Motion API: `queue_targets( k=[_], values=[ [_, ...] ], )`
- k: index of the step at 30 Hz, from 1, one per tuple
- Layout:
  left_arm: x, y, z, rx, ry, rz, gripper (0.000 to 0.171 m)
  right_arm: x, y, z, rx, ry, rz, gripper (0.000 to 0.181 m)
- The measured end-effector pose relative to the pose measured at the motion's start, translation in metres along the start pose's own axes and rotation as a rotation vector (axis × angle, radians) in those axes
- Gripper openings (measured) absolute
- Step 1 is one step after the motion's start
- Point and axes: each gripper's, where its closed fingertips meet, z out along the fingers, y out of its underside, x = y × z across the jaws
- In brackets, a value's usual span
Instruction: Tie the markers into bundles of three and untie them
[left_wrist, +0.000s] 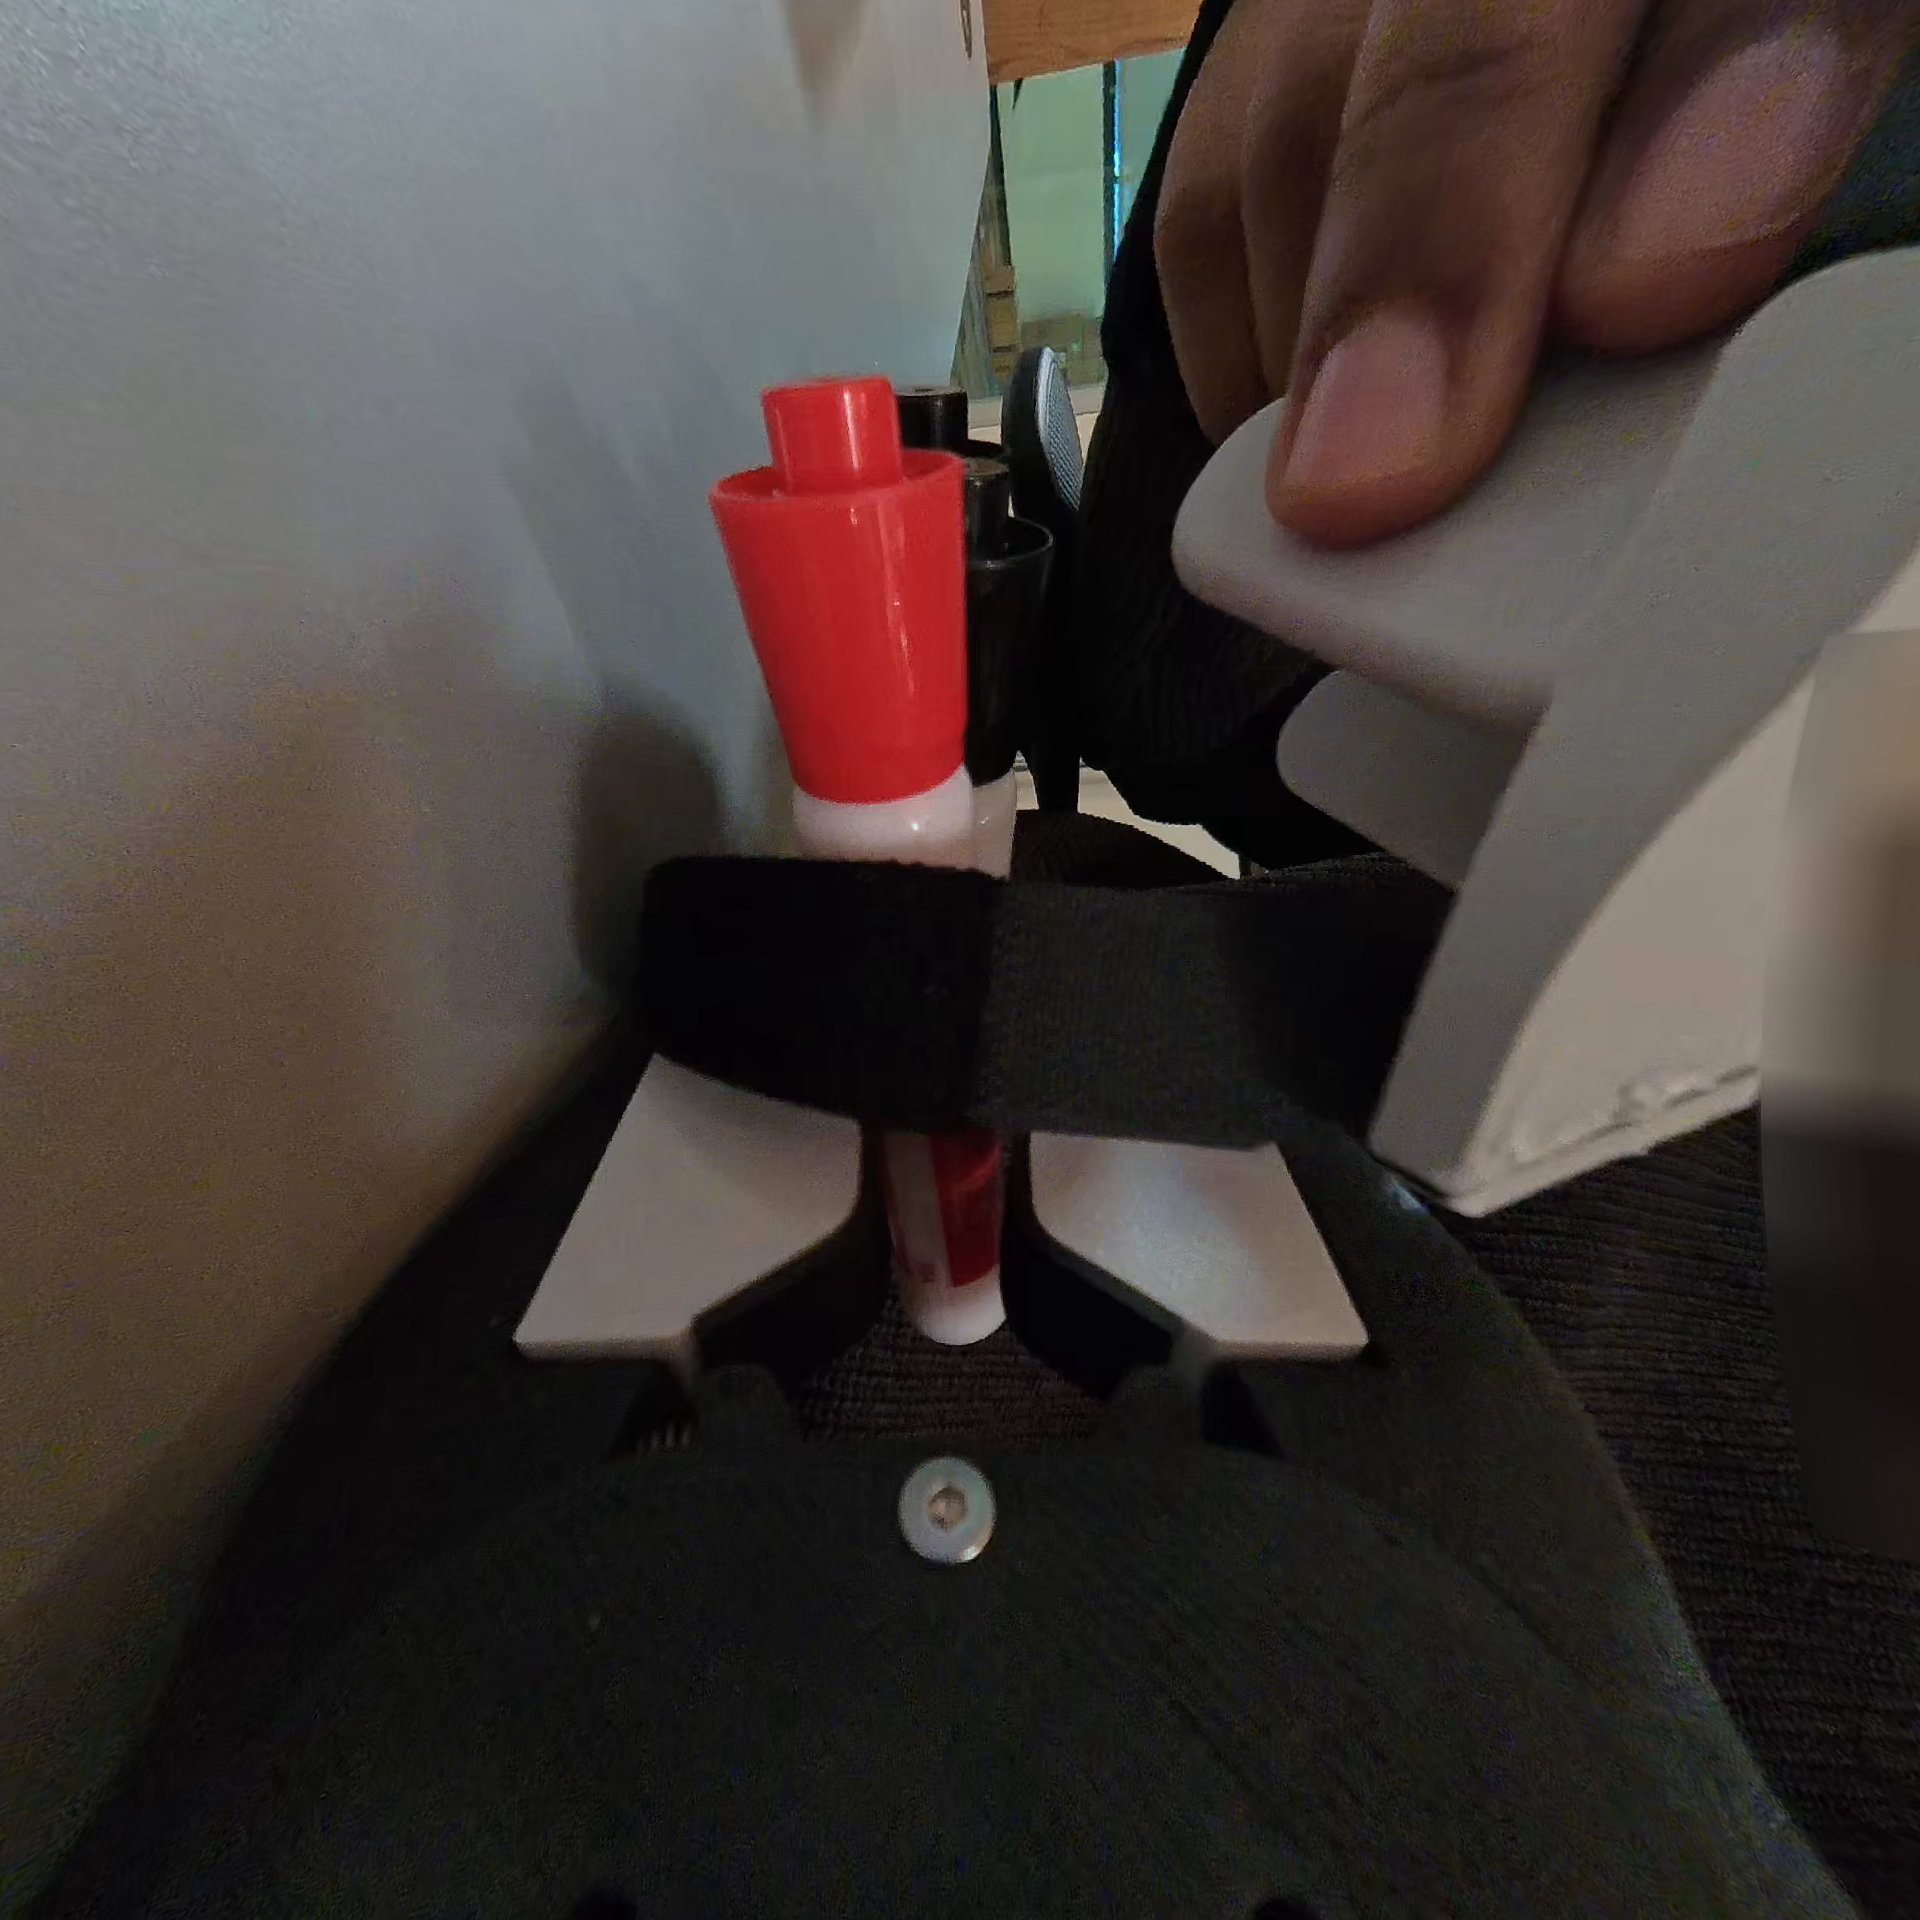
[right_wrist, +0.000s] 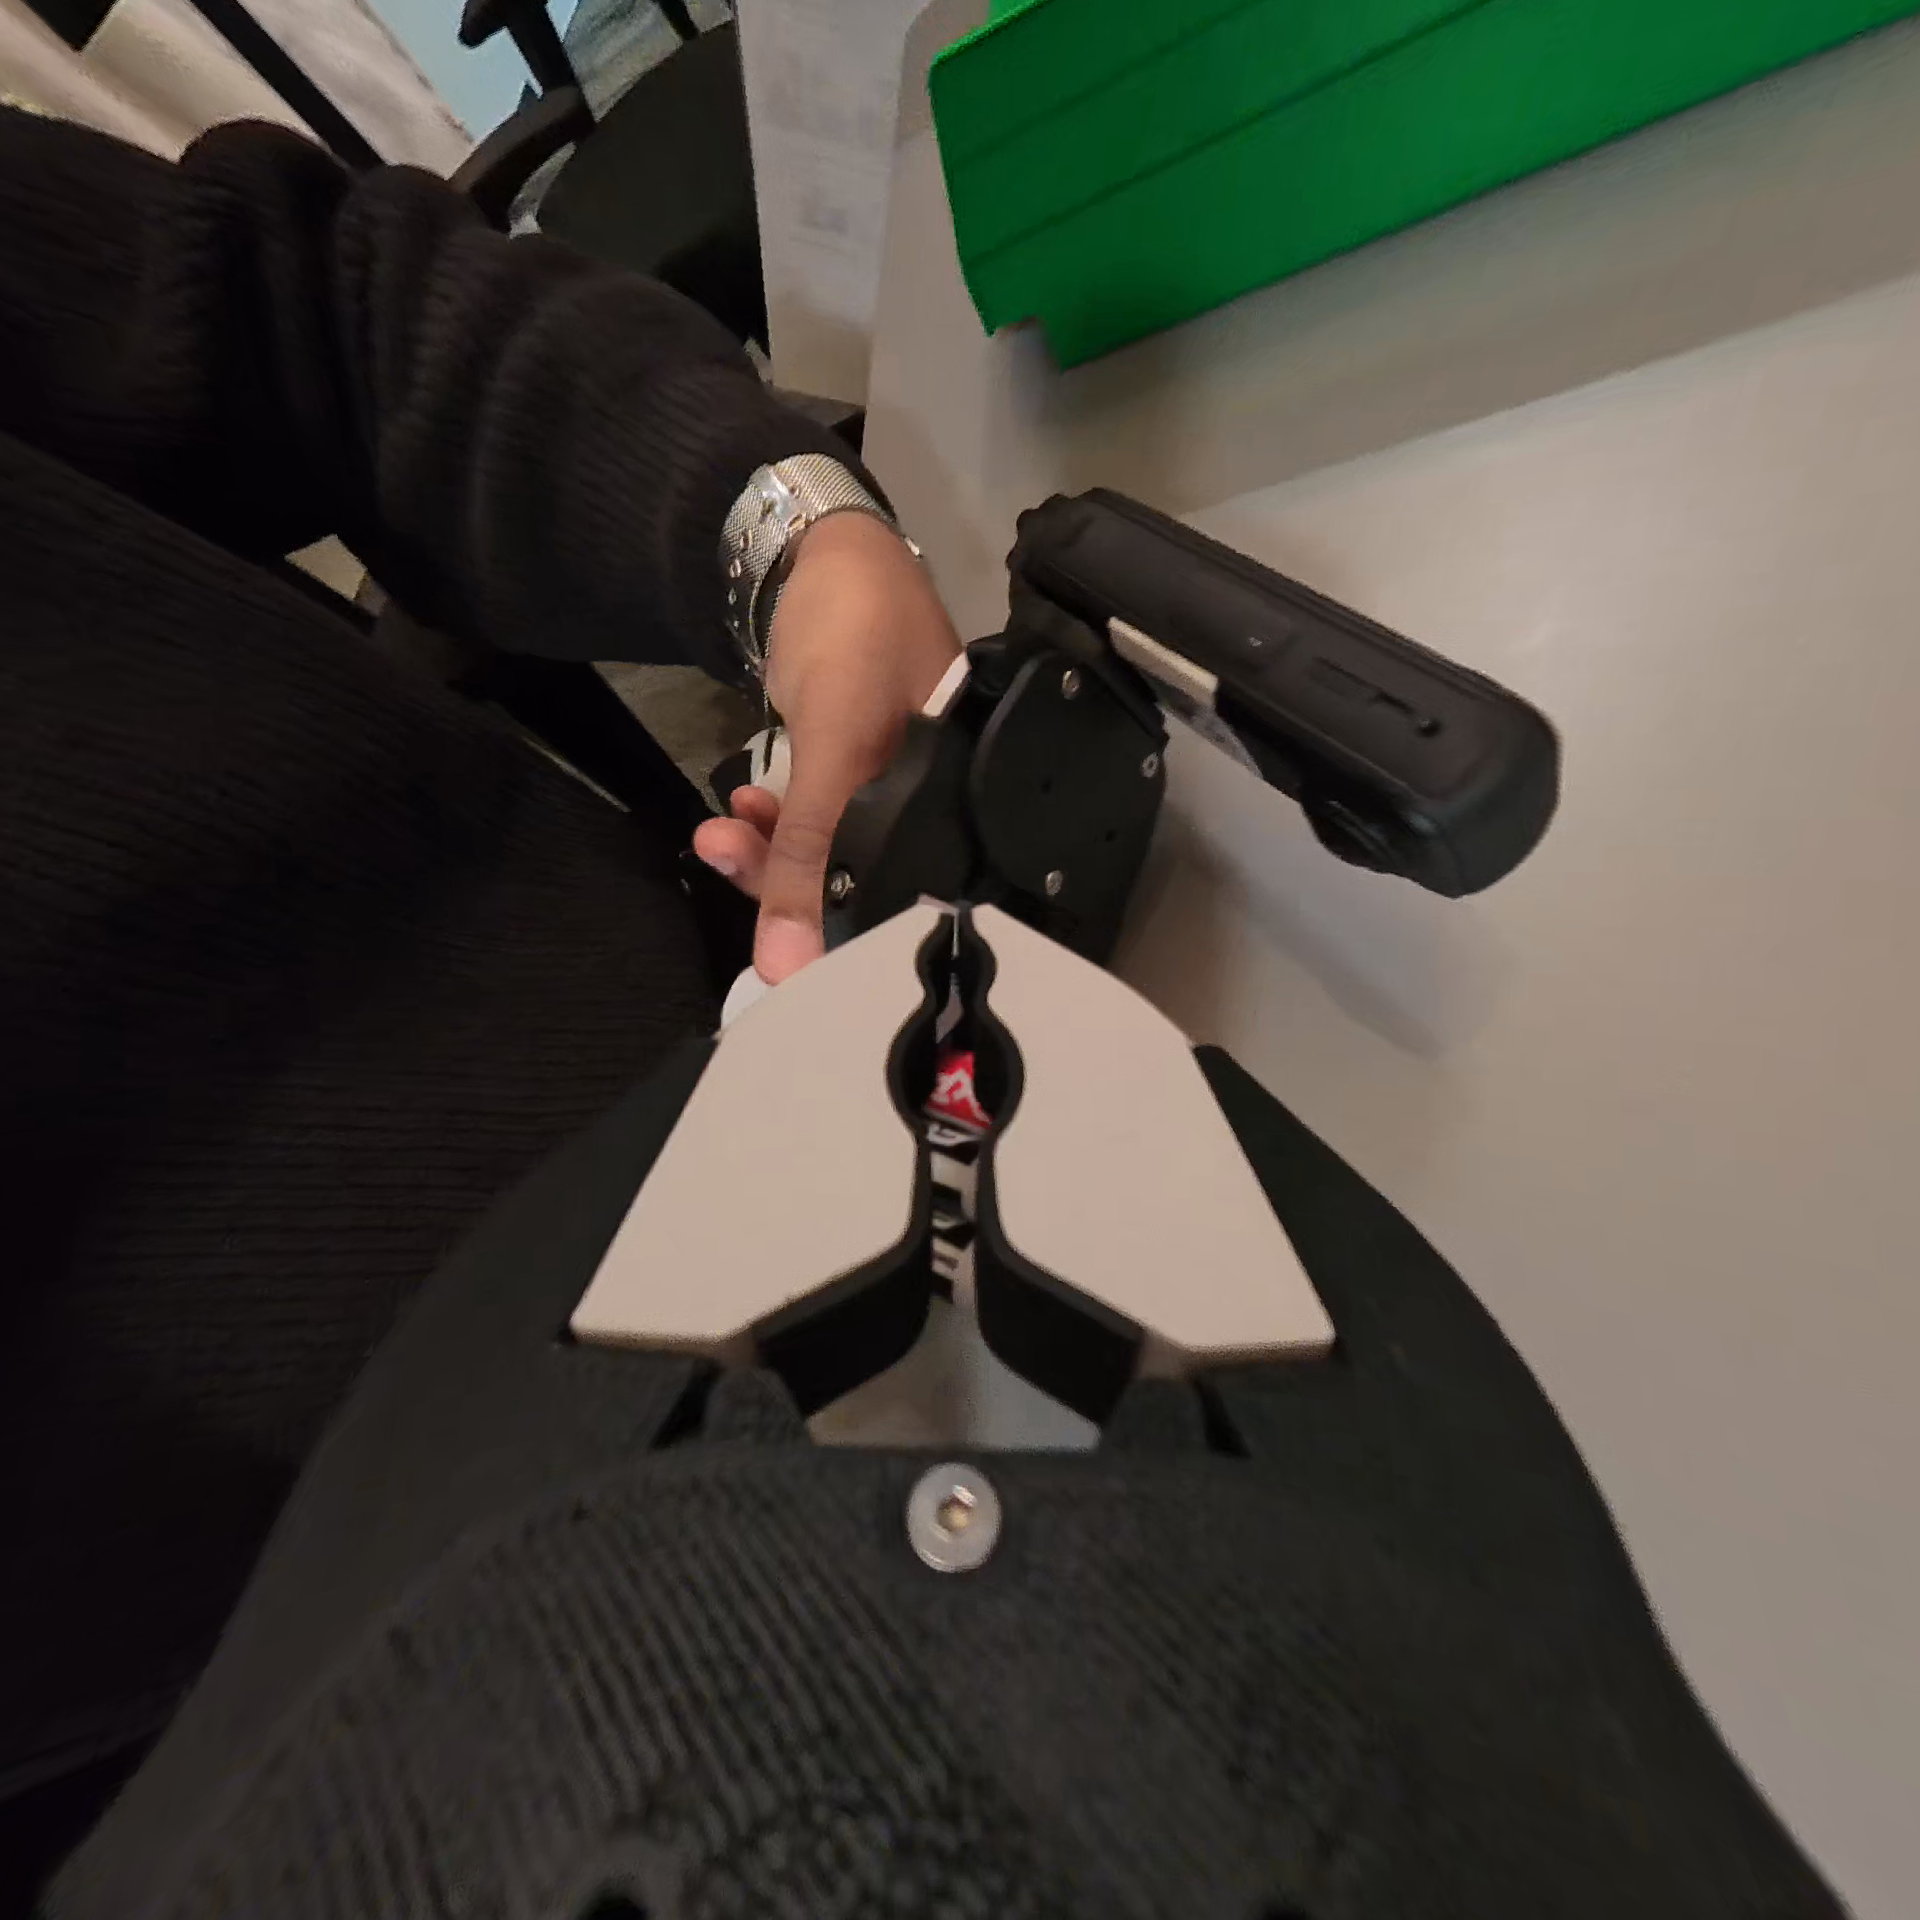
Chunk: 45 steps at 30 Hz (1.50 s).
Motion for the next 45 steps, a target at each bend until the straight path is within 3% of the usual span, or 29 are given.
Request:
queue_targets(
  k=[7,27,39,45],
  values=[
    [0.000,0.000,0.000,0.004,0.004,0.002,0.021,-0.016,0.012,-0.004,0.002,-0.098,0.008,0.001],
    [0.001,-0.001,-0.001,0.016,0.011,0.005,0.019,-0.022,0.068,-0.023,0.028,-0.026,0.141,0.000],
    [0.001,-0.002,-0.001,0.022,0.011,0.004,0.020,-0.020,0.077,-0.021,0.045,-0.009,0.209,0.006],
    [0.001,-0.002,-0.001,0.022,0.013,0.006,0.020,-0.002,0.070,-0.037,0.172,0.046,0.325,0.013]
  ],
)
